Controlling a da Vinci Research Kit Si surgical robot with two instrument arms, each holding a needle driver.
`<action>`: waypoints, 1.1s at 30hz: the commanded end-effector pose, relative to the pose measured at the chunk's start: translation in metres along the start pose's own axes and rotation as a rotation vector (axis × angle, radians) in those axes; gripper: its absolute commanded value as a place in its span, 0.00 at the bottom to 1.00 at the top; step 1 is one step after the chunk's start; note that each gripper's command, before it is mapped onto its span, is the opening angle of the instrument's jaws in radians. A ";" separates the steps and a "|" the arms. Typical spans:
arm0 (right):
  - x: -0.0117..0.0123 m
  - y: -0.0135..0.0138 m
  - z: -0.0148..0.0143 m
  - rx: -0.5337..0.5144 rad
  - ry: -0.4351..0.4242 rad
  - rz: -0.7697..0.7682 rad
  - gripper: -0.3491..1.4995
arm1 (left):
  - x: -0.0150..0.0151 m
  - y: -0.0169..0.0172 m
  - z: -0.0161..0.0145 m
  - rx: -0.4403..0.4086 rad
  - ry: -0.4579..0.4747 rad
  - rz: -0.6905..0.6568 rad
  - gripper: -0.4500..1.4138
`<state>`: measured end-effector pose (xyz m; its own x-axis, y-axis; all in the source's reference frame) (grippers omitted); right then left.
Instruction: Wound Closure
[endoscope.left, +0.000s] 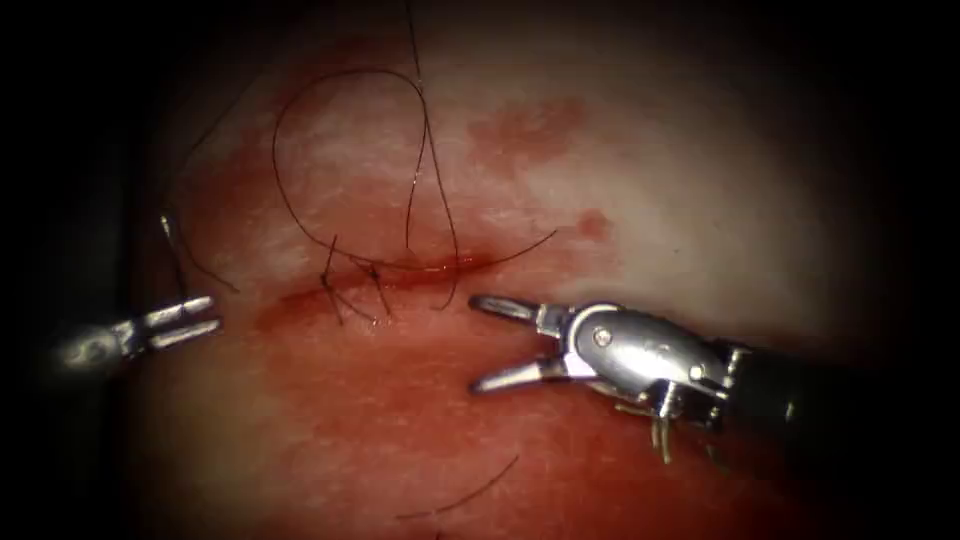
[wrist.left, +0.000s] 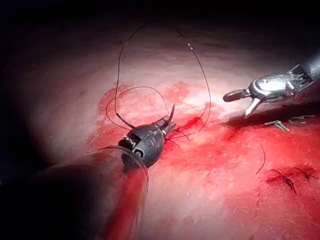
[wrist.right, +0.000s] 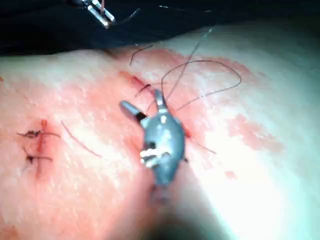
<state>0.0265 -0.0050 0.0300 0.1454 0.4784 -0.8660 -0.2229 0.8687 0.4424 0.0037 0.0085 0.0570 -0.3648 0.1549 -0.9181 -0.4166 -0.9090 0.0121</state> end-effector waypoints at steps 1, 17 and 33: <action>-0.0015 0.0010 0.0009 -0.007 -0.019 0.032 0.80 | -0.0003 -0.0002 0.0008 0.000 0.002 0.000 0.00; -0.0038 0.0043 0.0059 0.088 -0.017 0.203 0.08 | -0.0003 0.0001 0.0010 0.004 0.000 0.002 0.00; 0.0001 -0.0040 0.0035 0.192 -0.030 0.194 0.00 | -0.0017 -0.0008 0.0020 0.005 -0.001 0.002 0.00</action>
<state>0.0298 -0.0075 0.0288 0.1479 0.6421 -0.7522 -0.0671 0.7653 0.6401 0.0034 0.0094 0.0591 -0.3682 0.1546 -0.9168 -0.4209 -0.9069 0.0161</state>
